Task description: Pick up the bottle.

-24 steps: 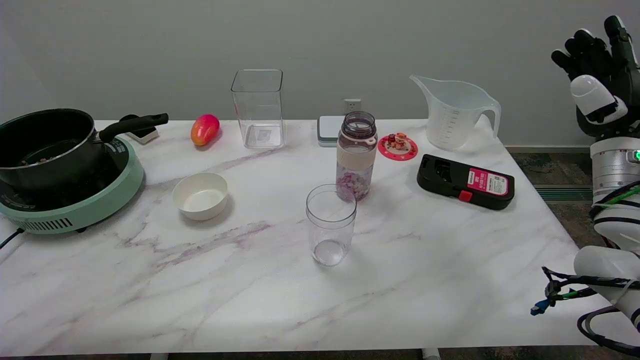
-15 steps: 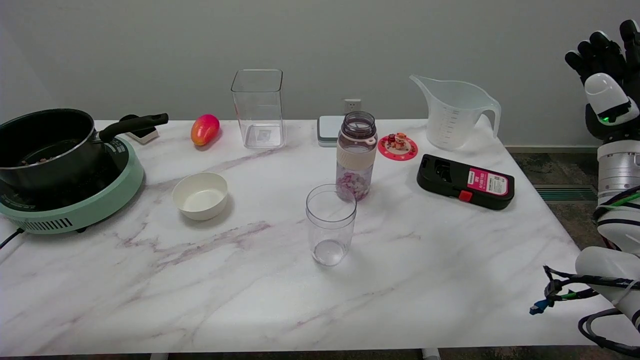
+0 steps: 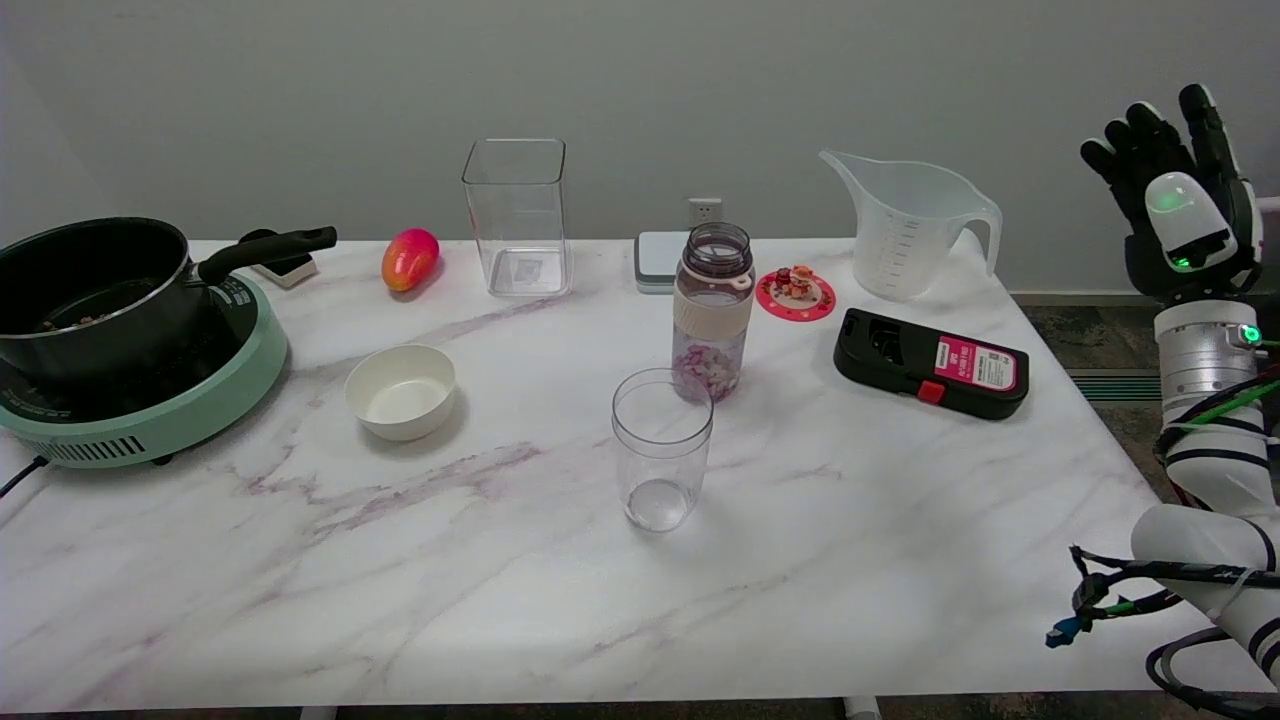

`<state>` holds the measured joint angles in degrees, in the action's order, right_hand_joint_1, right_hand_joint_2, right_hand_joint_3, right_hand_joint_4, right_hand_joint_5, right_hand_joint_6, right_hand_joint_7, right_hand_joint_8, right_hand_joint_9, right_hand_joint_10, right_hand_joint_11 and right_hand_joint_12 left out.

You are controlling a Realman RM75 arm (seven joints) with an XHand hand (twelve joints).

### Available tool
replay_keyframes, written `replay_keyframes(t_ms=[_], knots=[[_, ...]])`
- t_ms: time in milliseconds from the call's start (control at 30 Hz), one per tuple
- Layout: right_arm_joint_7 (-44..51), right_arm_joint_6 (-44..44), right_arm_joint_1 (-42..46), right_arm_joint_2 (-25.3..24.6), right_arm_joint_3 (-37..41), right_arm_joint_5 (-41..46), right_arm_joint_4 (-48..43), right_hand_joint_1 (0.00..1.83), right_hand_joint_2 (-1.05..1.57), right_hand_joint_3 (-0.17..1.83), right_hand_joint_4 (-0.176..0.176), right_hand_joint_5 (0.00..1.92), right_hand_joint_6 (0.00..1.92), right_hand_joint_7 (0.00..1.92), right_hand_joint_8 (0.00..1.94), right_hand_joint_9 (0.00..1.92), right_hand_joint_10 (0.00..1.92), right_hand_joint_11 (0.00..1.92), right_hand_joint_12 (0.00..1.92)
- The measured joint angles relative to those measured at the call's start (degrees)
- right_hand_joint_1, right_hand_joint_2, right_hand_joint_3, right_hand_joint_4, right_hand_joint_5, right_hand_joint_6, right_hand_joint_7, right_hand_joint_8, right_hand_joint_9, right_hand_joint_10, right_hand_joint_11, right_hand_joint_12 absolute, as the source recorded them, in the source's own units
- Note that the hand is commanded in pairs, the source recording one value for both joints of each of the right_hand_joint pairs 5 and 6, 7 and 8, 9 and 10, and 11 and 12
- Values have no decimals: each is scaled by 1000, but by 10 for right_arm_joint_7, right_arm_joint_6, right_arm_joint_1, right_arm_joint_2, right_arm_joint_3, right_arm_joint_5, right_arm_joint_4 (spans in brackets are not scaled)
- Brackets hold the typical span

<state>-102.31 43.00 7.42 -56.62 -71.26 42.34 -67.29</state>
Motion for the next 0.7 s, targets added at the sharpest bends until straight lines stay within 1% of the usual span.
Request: replay_keyframes(t_ms=[233,267,400,567,700], knots=[[-28,-20,-3,1,-16,-8,-5,1075,-342,1071,0,147,147,447,447,473,473,582,582],[-31,-25,-5,2,-18,-12,-7,1080,-361,1065,0,132,132,433,433,462,462,563,563],[-40,-49,-16,4,-35,-29,-14,1090,-570,1113,0,96,96,396,396,437,437,511,511],[-50,-70,-51,7,-77,-49,-9,1115,-678,1047,0,92,92,397,397,446,446,502,502],[-55,-78,-89,6,-114,-75,7,1125,-704,1046,0,106,106,401,401,440,440,483,483]])
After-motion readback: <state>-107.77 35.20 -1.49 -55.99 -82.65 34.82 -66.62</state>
